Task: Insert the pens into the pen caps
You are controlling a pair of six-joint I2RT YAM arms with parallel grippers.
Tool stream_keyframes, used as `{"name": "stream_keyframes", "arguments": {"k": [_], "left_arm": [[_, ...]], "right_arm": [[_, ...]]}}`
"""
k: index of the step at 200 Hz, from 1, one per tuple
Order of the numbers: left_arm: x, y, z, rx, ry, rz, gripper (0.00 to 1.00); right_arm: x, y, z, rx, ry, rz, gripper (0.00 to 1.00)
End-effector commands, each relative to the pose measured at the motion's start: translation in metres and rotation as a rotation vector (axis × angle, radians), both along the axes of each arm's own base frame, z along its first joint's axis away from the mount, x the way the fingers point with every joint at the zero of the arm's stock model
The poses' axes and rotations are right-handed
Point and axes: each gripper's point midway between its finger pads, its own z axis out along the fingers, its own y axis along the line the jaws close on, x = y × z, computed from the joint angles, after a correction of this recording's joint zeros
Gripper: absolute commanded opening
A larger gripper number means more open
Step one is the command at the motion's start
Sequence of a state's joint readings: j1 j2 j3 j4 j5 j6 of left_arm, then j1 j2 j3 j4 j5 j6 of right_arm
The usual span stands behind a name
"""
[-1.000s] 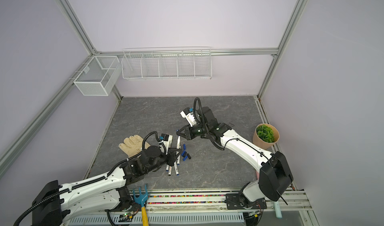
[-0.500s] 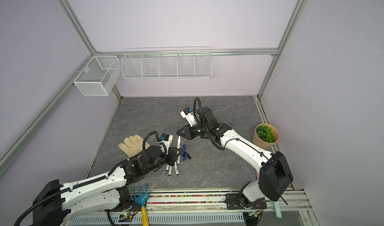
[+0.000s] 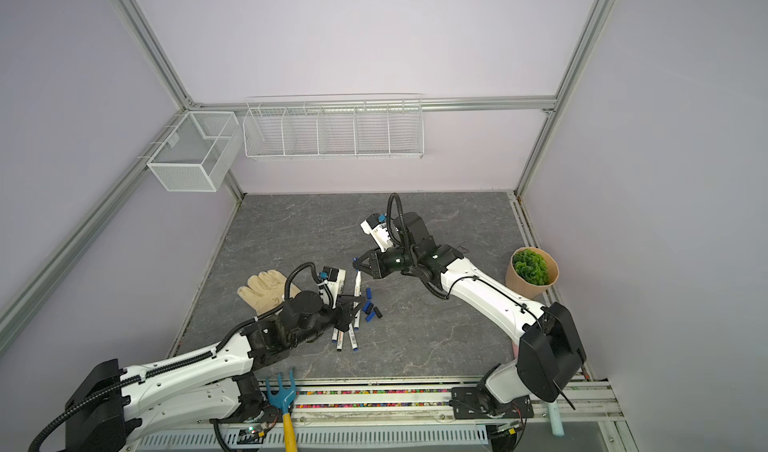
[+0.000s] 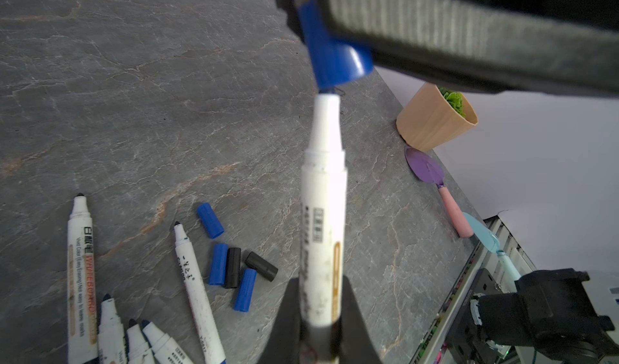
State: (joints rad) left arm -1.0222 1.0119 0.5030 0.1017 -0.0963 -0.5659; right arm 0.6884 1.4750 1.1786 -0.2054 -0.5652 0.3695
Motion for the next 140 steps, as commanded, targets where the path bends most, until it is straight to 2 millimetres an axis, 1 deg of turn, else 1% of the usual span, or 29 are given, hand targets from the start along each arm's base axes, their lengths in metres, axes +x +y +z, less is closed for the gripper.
{"name": "stream_keyframes", "arguments": {"k": [1,39,93,116,140], "left_arm": [[0.001,-0.004,0.018,-0.044,-0.043,-0.006,0.00],[0.001,-0.005,0.016,-0.040,-0.040,-0.009,0.00],[0.001,-0.005,0.016,-0.038,-0.038,-0.009,0.00],[0.002,-0.006,0.016,-0.038,-0.038,-0.009,0.00],[0.002,-0.006,0.015,-0.034,-0.037,-0.009,0.00]], "right_arm": [[0.006,-0.002,-0.006,-0.026,-0.007,-0.010,0.07],[0.010,-0.003,-0.007,-0.033,-0.015,-0.020,0.07],[0.018,-0.001,-0.001,-0.021,-0.026,-0.030,0.07],[0.016,-0.002,-0.003,-0.020,-0.013,-0.025,0.07],[0.010,-0.002,-0.006,-0.010,0.000,-0.007,0.07]]}}
